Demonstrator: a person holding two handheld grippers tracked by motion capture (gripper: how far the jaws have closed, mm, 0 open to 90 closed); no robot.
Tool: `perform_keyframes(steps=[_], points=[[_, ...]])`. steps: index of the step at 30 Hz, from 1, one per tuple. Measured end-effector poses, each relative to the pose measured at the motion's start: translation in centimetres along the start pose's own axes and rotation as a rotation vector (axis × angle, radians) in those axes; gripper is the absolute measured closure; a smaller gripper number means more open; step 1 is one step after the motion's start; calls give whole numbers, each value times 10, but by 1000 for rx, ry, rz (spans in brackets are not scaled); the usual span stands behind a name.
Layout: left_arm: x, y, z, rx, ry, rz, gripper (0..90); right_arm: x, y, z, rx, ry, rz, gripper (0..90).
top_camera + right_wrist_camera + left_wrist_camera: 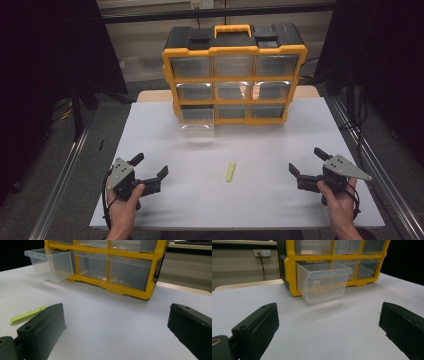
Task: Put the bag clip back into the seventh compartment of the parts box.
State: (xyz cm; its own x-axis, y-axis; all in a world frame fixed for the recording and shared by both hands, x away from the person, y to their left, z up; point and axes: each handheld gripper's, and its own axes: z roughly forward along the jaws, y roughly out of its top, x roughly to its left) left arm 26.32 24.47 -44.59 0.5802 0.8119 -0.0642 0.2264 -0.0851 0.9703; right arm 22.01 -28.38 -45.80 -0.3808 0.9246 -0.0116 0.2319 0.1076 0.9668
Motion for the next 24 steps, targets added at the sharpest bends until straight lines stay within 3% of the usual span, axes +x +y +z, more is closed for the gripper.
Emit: perform_keyframes(steps=[7,12,16,19,22,24], points=[[-2,0,3,21,-31,-11,29,0,-1,0,9,25,-2,7],[-6,0,4,32,-46,6,29,0,-1,2,6,47,0,9],[-8,0,5,46,-36,11,29,0,-1,3,-1,53,2,8],[-9,1,7,101,-24,41,29,0,-1,4,6,67,11,9],[-11,1,7,108,-29,32,29,0,-2,3,8,68,50,10],[-15,2,9,114,-35,34,28,1,-3,1,3,78,46,8]])
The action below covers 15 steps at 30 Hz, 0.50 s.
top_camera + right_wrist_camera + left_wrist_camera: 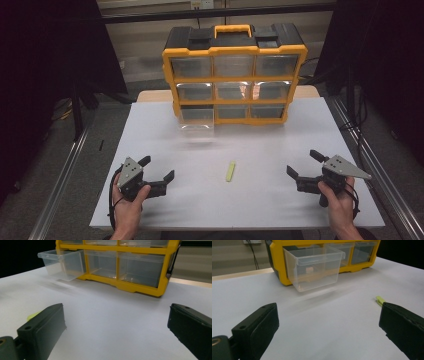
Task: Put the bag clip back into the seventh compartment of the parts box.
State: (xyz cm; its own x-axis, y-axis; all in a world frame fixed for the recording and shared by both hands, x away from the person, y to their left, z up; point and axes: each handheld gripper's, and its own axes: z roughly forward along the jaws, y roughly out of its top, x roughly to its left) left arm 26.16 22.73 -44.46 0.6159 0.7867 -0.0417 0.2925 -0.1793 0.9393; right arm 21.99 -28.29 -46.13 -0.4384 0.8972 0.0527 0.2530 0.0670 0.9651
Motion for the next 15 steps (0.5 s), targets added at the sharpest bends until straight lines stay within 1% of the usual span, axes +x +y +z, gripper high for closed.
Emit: perform_keyframes(steps=[1,2,3,4,5,6,7,9,11,12,13,15], points=[[-2,1,1,6,-4,-4,28,0,0,-1,-1,7,-6,7],[-4,2,2,8,-25,-11,28,1,1,-1,-2,7,-5,7],[-5,3,3,13,-26,-5,28,0,0,-1,0,14,-10,7],[-8,4,5,16,-47,-5,29,0,0,-1,0,18,-7,7],[-9,4,6,24,-57,0,32,0,0,-1,-1,22,1,7],[-11,5,8,40,-78,-3,32,0,1,-1,-2,17,2,7],[-11,5,8,40,-78,-3,32,0,1,-1,-3,16,-1,7],[-14,6,13,50,-120,-12,32,0,1,0,-3,18,-4,7],[-18,7,16,57,-125,1,34,1,1,1,2,19,-7,8],[-18,8,17,67,-126,17,33,1,0,1,7,23,-18,13],[-20,8,19,68,-139,3,33,1,0,1,7,23,-18,13],[-25,11,24,80,-151,12,33,2,1,1,4,25,-25,11]])
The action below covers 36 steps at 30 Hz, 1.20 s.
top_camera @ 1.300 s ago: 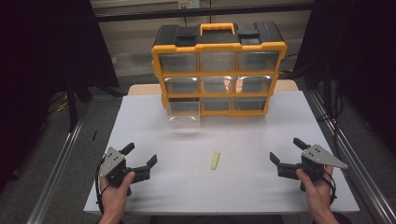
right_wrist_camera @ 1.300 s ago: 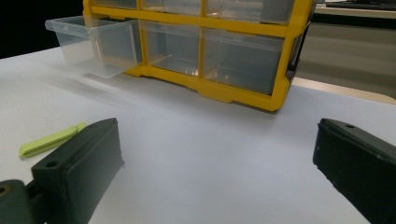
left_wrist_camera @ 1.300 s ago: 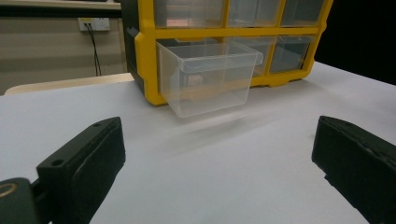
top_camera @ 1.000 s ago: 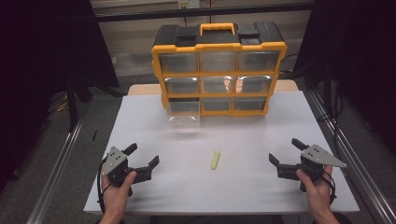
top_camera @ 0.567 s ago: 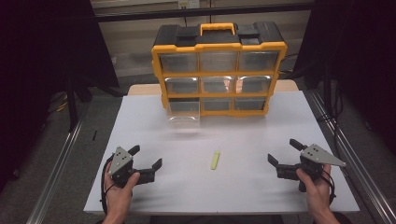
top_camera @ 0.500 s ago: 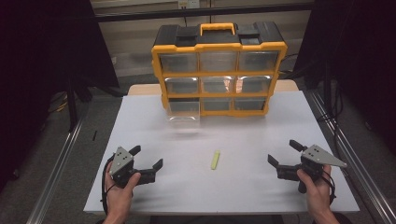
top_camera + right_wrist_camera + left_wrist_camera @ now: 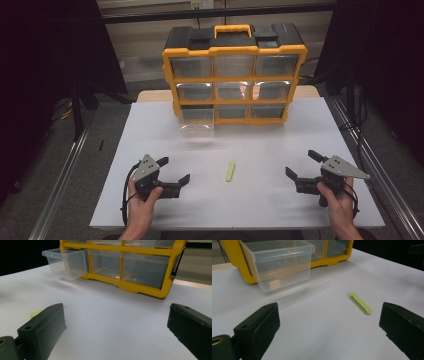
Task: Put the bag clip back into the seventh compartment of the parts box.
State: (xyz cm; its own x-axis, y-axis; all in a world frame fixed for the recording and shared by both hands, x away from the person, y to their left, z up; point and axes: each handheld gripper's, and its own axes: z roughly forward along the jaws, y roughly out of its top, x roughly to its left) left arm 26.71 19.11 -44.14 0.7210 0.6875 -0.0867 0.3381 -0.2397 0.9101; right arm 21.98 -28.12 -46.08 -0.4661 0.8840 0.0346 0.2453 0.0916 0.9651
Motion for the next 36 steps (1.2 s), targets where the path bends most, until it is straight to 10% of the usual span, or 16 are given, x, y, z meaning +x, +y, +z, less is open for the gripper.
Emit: perform_keyframes(steps=[5,26,36], points=[[-4,4,7,8,-54,-26,30,0,0,-2,-11,0,-4,10],[-29,23,45,177,-96,95,31,1,0,0,10,21,-27,7],[-42,38,69,257,-211,97,36,1,0,-1,7,21,-12,7]])
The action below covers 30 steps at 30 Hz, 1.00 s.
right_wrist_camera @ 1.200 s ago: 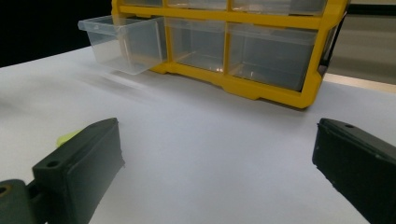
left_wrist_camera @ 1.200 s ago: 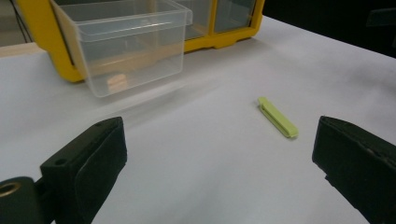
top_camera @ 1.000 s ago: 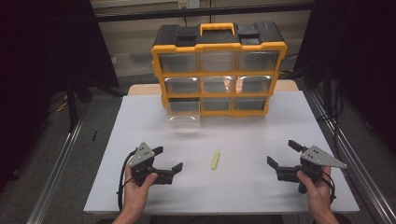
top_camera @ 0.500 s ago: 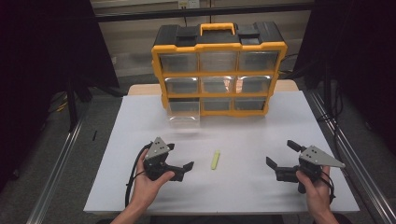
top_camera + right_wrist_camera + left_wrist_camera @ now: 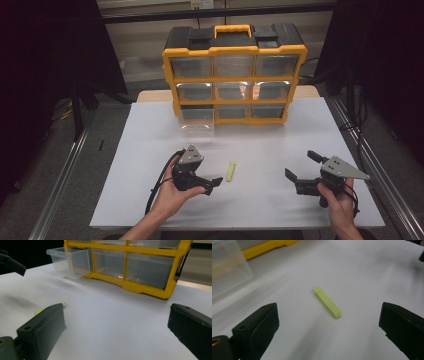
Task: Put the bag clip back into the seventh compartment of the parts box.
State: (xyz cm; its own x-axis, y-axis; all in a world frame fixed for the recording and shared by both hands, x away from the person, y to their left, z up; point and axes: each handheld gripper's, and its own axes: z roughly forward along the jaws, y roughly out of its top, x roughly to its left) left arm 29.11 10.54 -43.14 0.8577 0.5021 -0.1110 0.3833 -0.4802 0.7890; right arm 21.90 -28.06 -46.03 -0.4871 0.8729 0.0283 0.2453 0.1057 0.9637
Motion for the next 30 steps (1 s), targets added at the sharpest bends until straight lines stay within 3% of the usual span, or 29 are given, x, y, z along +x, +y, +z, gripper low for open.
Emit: perform_keyframes(steps=[7,9,11,13,14,16,21,22,23,24,25,27,29,30], points=[[-1,6,16,49,8,0,32,0,0,0,3,2,0,7],[-3,9,22,92,22,17,32,0,0,0,2,2,-2,7],[-5,12,27,127,3,49,32,0,0,0,0,4,-4,8],[-6,16,33,132,-29,41,40,0,0,-1,-2,5,-3,7],[-6,19,34,168,-30,53,40,0,0,-1,-2,5,-3,7],[-7,23,41,180,-7,49,48,0,0,-1,-3,4,-3,7],[-1,30,53,225,-18,8,51,0,0,-1,1,6,-2,7],[5,32,54,263,-25,46,58,0,0,-1,1,11,-6,7],[6,31,57,258,-19,25,58,0,0,-1,2,13,-6,7],[6,31,63,235,-10,-31,58,0,0,-1,2,13,-6,7],[12,33,62,292,-23,17,80,0,0,-1,2,13,-6,7],[14,34,64,311,-12,24,101,0,0,-1,1,9,-3,7],[14,34,66,322,-12,6,123,0,0,-1,3,8,-2,7],[10,32,69,316,-11,-32,136,0,0,-1,3,8,-3,7]])
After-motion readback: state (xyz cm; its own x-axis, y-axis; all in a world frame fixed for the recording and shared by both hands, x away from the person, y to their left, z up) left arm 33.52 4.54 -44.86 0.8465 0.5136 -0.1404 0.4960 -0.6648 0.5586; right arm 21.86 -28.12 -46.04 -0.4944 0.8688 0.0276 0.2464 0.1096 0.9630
